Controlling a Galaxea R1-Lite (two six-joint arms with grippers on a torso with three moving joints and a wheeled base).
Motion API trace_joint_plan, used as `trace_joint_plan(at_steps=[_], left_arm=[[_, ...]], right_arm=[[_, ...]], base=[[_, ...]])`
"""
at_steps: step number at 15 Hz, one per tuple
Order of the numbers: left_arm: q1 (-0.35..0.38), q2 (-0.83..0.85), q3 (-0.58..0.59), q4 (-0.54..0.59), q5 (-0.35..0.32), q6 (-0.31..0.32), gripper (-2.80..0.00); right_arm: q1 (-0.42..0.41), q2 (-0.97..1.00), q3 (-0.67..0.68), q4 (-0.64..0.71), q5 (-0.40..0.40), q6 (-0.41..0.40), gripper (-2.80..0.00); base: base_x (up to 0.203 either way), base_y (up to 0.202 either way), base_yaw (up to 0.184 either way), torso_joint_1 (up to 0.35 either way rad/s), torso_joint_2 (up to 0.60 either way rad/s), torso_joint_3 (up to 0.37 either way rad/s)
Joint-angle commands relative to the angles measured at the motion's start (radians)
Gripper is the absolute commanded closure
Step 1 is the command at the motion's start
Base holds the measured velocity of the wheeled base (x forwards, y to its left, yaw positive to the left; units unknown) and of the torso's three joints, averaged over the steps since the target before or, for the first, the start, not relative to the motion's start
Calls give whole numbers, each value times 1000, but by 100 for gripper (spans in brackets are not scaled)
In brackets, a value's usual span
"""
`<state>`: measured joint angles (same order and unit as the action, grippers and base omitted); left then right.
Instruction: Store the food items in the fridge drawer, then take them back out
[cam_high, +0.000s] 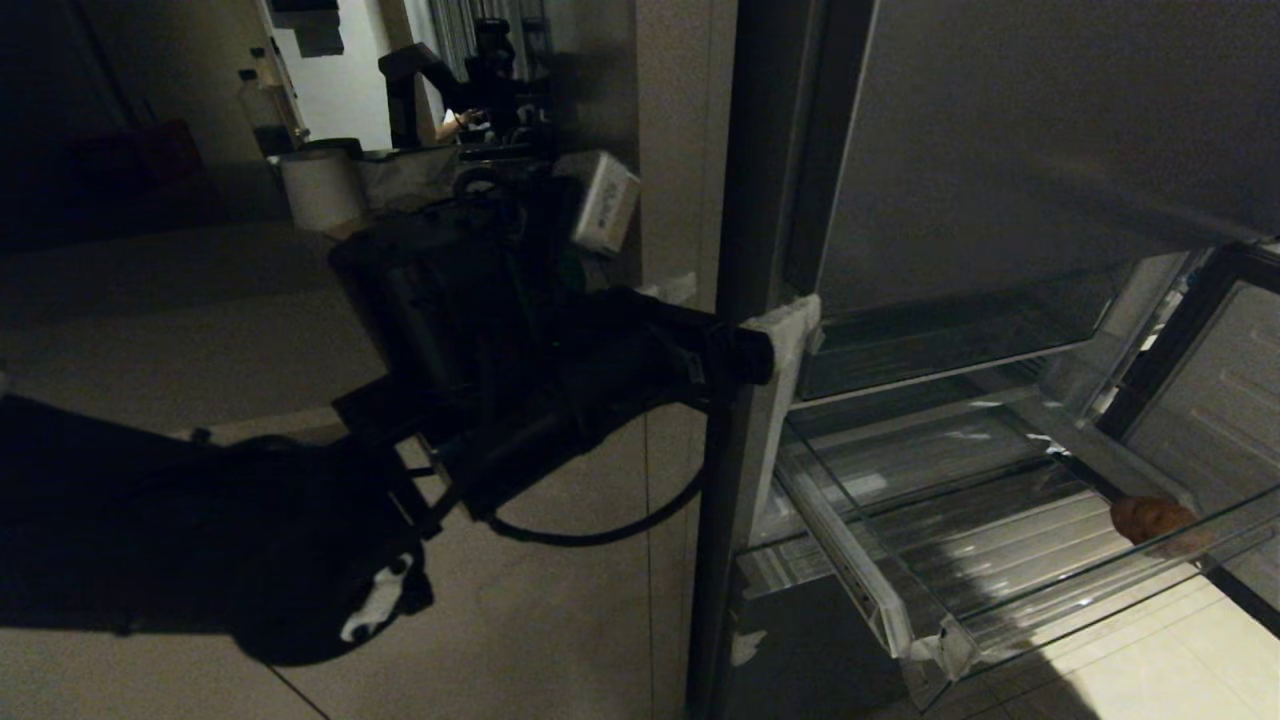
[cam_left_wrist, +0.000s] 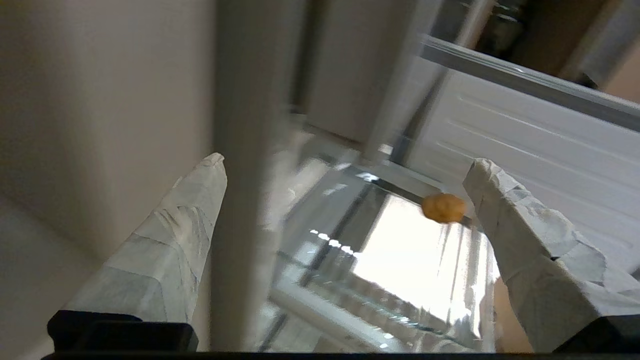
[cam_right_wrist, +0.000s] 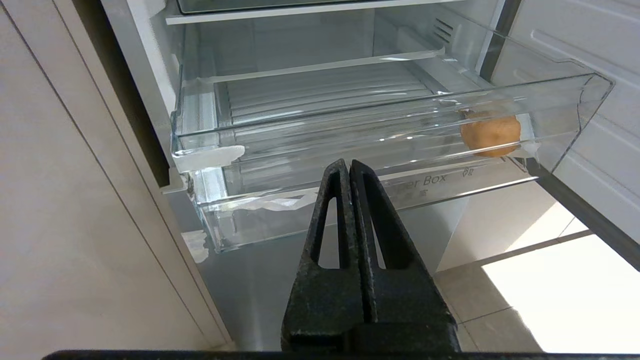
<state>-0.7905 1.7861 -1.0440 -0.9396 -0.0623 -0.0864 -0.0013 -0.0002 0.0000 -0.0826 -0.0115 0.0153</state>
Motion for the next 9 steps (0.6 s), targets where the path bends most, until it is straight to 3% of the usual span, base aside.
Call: trace_joint_plan(at_steps=[1, 9], left_arm=[[22, -75, 49, -6, -2, -1, -280], [92, -116, 100, -13, -10, -4, -280]], right_arm=[[0, 0, 31, -1, 1, 0, 0], [0, 0, 31, 0, 1, 0, 0]], base=[[0, 0, 0, 0, 0, 0], [0, 0, 0, 0, 0, 0]])
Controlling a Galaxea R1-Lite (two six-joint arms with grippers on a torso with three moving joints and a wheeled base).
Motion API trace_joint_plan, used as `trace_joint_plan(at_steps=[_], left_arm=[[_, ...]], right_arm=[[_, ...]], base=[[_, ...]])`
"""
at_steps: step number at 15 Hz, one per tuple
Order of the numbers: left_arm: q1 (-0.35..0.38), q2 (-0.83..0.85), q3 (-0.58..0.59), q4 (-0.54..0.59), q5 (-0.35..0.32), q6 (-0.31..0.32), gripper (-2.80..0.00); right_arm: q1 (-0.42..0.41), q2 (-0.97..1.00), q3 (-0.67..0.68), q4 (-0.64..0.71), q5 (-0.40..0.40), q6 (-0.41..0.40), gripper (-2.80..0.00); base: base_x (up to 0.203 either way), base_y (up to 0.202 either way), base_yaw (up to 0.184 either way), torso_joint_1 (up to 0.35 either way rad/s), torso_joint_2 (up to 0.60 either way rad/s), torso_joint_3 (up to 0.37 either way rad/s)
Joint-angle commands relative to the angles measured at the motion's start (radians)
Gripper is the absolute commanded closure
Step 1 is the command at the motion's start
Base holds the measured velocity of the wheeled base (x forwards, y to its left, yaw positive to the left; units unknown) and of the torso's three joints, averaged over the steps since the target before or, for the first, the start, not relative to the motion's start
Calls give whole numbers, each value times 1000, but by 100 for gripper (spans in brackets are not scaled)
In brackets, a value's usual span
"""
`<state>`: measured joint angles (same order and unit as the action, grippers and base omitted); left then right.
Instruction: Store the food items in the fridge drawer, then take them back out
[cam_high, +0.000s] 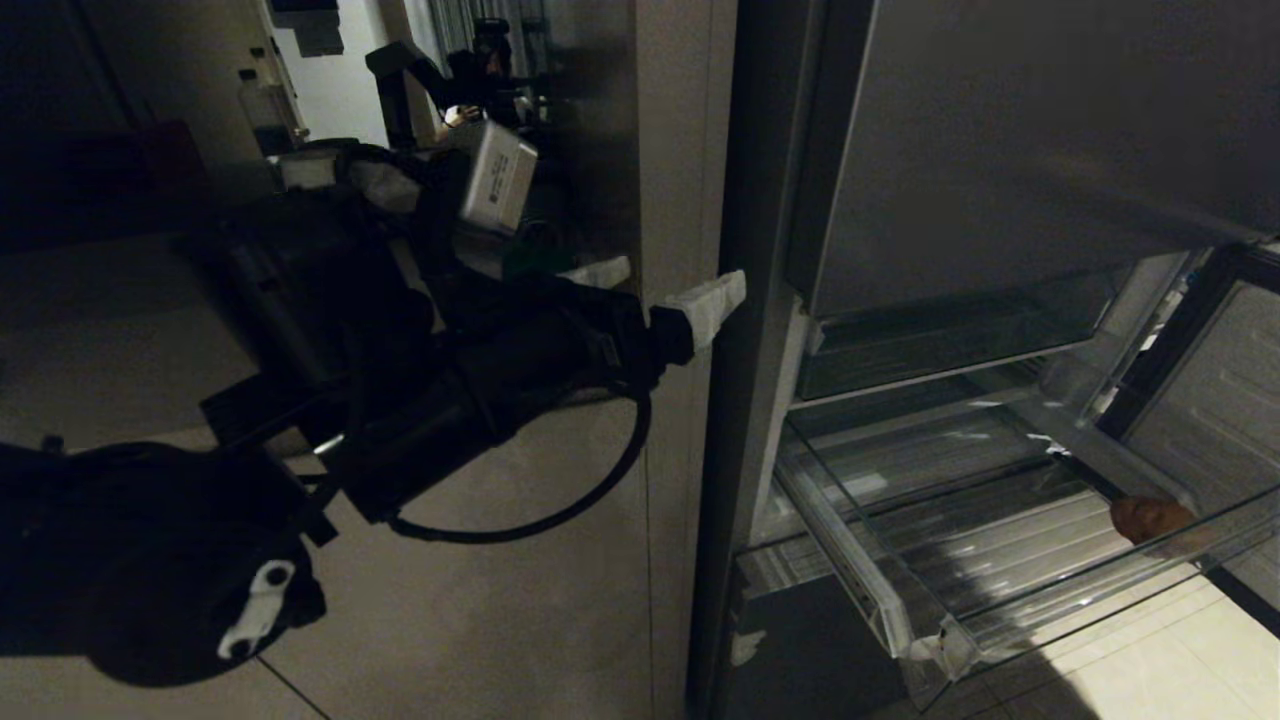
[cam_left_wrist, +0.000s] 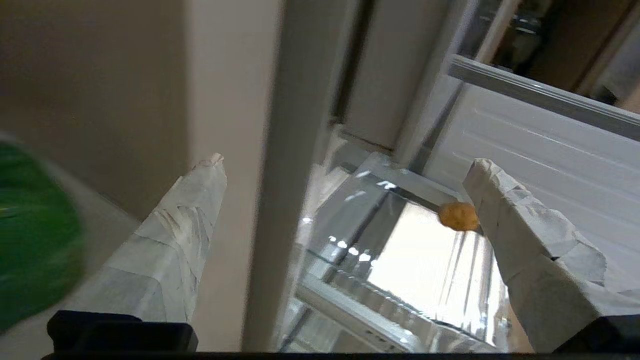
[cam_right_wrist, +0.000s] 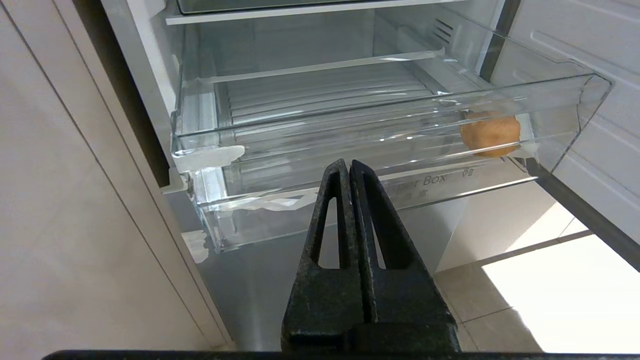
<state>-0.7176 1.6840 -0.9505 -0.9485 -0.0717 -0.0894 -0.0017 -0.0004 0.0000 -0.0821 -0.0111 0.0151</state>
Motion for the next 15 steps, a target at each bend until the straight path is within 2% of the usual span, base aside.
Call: trace_joint_plan(at_steps=[1, 6, 11, 15], left_arm=[[30, -17, 9, -5, 0, -1, -280], [60, -76, 62, -6, 12, -36, -280], [127, -95, 101, -6, 41, -36, -280], [127, -96, 109, -15, 58, -39, -280]], right_arm=[[0, 0, 31, -1, 0, 0, 0], [0, 0, 31, -1, -1, 0, 0], [0, 0, 31, -1, 0, 0, 0], [0, 0, 31, -1, 0, 0, 0]], base=[[0, 0, 0, 0, 0, 0], [0, 0, 0, 0, 0, 0], [0, 0, 0, 0, 0, 0], [0, 0, 0, 0, 0, 0]])
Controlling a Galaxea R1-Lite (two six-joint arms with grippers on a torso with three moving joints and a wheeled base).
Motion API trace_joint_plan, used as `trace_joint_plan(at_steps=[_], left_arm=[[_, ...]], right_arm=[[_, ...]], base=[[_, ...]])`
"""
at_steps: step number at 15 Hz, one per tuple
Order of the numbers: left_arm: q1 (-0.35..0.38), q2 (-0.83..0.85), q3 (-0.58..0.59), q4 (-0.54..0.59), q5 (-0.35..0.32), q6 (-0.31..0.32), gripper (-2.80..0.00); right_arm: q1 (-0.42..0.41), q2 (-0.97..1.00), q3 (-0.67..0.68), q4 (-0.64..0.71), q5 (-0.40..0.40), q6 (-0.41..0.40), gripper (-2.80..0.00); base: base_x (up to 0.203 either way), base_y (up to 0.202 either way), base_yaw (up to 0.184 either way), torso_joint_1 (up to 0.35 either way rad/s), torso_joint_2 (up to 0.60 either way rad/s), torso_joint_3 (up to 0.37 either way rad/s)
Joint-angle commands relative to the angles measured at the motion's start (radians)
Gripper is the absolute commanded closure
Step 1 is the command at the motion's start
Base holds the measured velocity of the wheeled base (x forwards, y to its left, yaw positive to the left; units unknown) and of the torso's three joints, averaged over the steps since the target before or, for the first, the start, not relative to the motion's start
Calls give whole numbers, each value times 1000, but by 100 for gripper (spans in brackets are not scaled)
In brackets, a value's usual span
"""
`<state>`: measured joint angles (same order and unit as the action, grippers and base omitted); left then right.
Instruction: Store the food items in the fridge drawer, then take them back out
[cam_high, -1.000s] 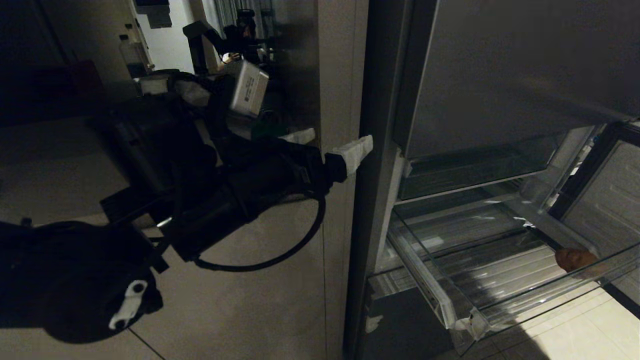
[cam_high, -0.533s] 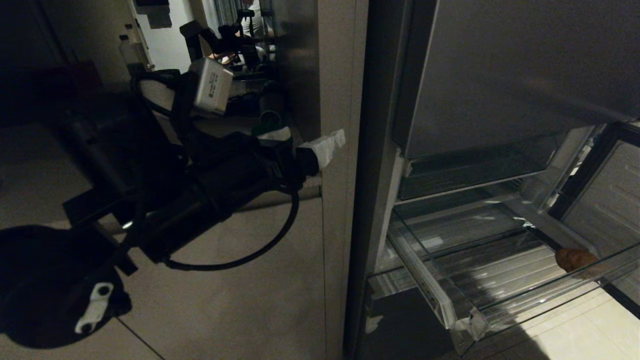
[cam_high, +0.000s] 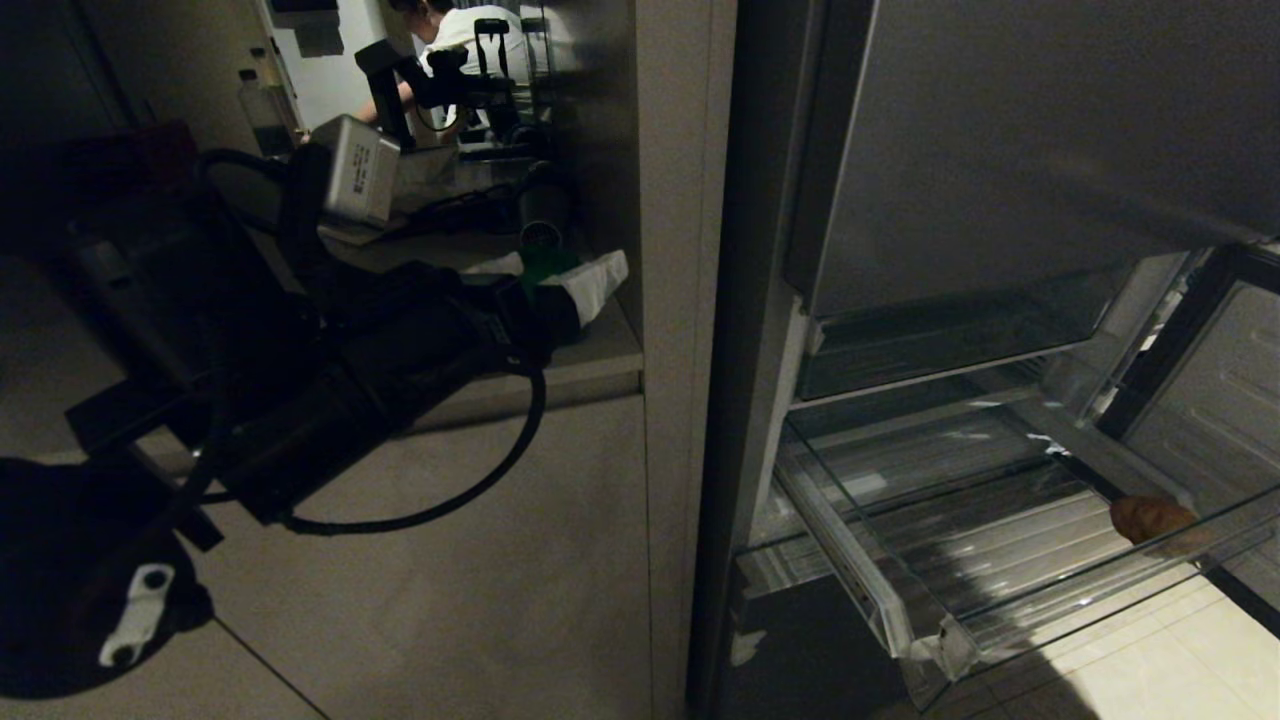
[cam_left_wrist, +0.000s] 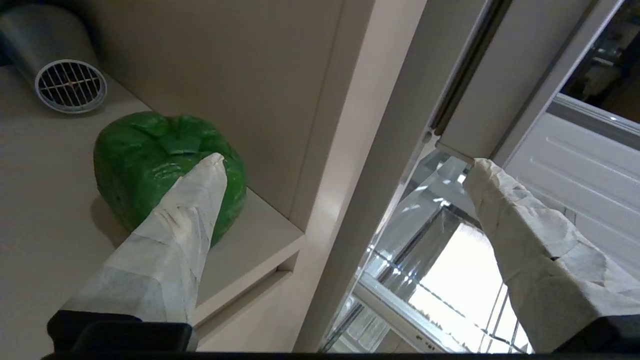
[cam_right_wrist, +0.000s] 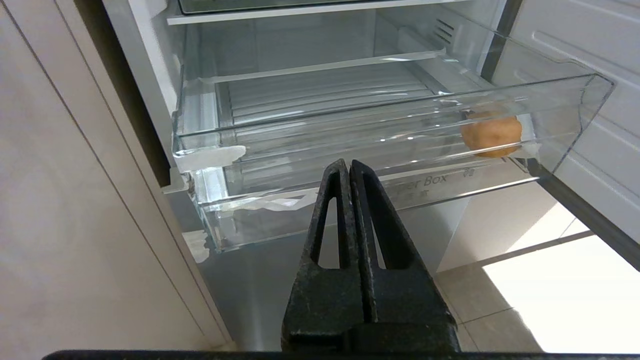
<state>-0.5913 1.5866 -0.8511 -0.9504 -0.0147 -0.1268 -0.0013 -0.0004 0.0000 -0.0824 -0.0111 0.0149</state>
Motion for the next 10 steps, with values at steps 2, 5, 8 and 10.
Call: trace_joint_plan(at_steps=[2, 5, 8, 10], left_arm=[[2, 17, 18, -70, 2, -2, -280], [1, 47, 18, -91, 27, 0, -280], [17, 58, 13, -91, 29, 1, -280], [37, 60, 10, -91, 29, 1, -280]], right_arm=[[0, 0, 31, 0, 0, 0, 0], [0, 0, 31, 0, 0, 0, 0], [0, 0, 31, 0, -1, 0, 0], [0, 0, 31, 0, -1, 0, 0]], base=[[0, 0, 0, 0, 0, 0], [0, 0, 0, 0, 0, 0], [0, 0, 0, 0, 0, 0], [0, 0, 0, 0, 0, 0]])
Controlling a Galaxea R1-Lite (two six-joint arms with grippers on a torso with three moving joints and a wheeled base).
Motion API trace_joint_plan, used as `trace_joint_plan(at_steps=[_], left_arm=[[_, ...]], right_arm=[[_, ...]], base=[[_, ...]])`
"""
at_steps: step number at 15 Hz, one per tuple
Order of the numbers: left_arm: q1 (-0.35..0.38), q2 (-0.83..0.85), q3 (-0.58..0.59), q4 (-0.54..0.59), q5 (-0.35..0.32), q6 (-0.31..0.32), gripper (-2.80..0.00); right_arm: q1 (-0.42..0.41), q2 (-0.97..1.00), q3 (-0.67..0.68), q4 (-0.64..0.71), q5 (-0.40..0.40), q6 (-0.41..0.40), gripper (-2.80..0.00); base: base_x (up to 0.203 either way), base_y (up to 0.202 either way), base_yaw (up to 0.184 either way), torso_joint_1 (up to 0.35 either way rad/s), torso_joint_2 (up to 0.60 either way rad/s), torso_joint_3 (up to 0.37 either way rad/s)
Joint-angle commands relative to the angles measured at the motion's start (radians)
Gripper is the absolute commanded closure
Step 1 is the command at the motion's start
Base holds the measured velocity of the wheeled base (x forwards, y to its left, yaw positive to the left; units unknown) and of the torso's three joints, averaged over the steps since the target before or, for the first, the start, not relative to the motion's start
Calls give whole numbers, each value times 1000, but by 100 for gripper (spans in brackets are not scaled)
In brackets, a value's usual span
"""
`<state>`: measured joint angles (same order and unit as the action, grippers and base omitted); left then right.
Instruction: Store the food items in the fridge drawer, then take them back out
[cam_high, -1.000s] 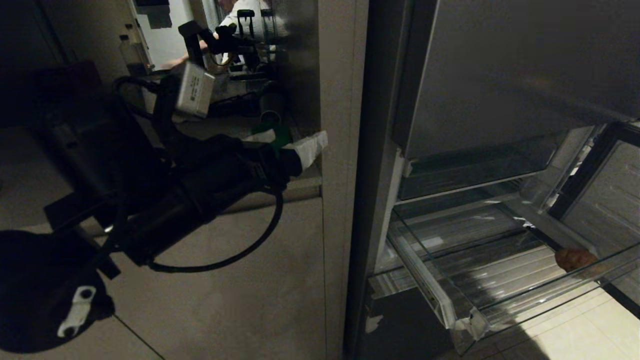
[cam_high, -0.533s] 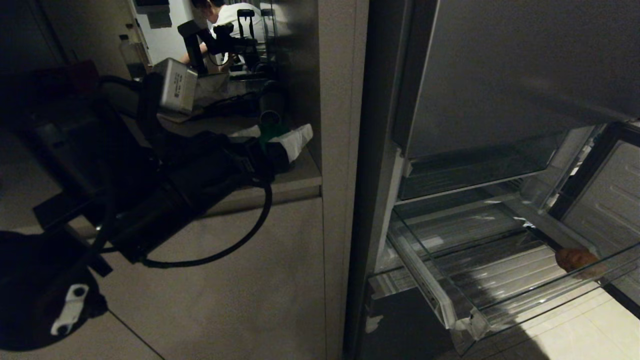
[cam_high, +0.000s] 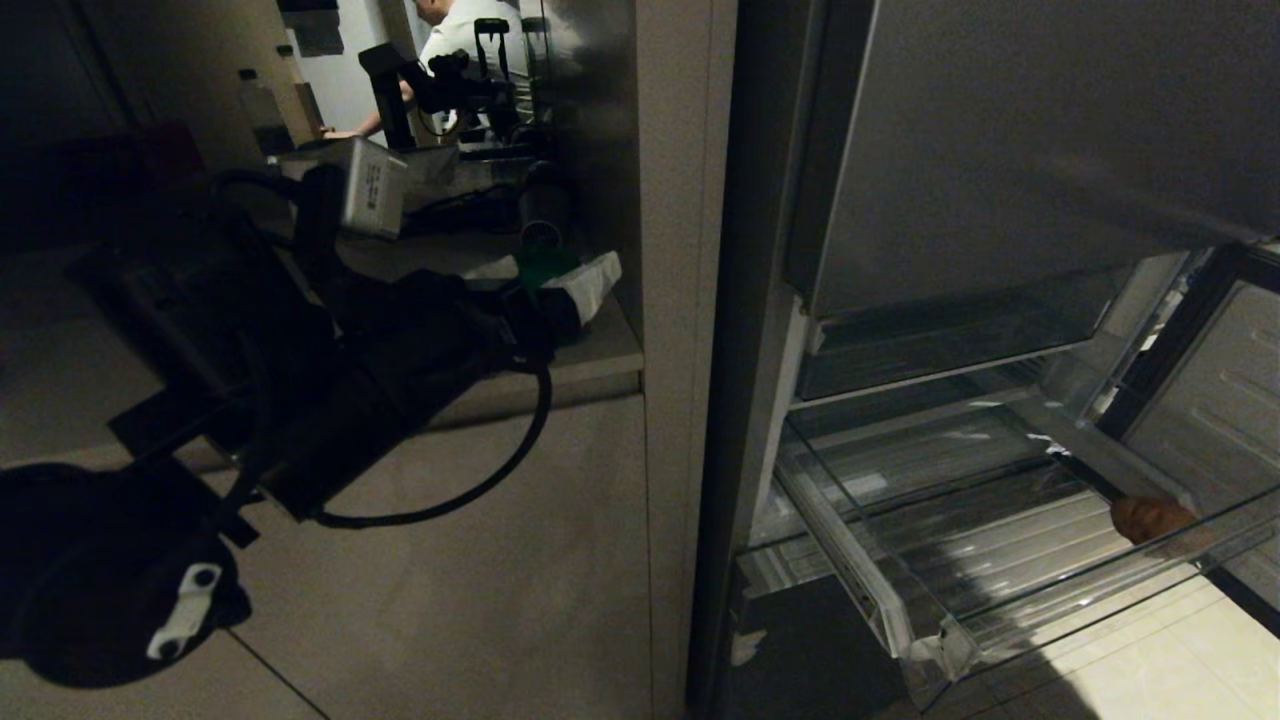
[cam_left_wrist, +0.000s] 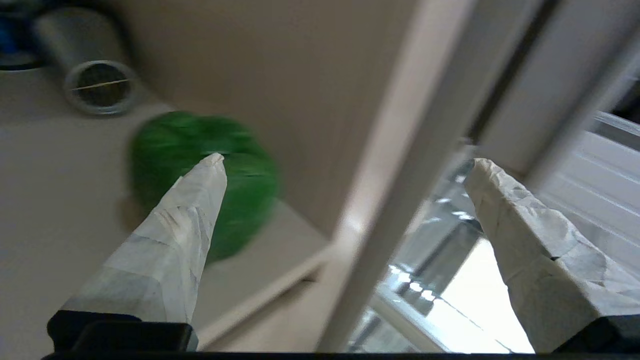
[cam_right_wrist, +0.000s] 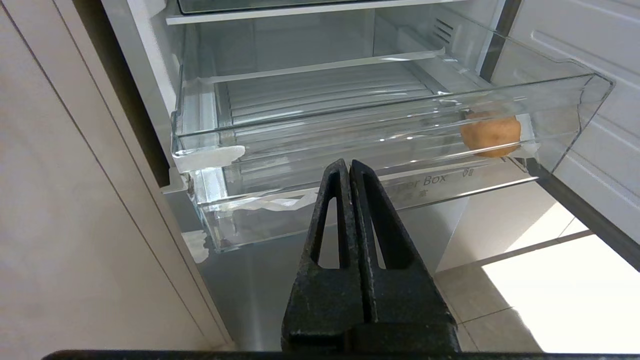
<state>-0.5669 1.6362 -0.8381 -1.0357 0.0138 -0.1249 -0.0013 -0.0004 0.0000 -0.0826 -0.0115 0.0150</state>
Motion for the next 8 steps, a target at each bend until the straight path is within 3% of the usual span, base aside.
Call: trace_joint_plan(at_steps=[1, 3, 5, 8], left_arm=[[25, 13, 0, -6, 2, -1, -280], [41, 23, -13, -6, 8, 1, -280], [45, 44, -38, -6, 60, -2, -280], [45, 50, -44, -7, 64, -5, -280]], right_arm=[[0, 0, 31, 0, 1, 0, 0], [0, 0, 31, 0, 0, 0, 0], [0, 0, 31, 0, 1, 0, 0], [1, 0, 31, 0, 0, 0, 0]], base=[[0, 0, 0, 0, 0, 0], [0, 0, 0, 0, 0, 0], [0, 0, 0, 0, 0, 0], [0, 0, 0, 0, 0, 0]])
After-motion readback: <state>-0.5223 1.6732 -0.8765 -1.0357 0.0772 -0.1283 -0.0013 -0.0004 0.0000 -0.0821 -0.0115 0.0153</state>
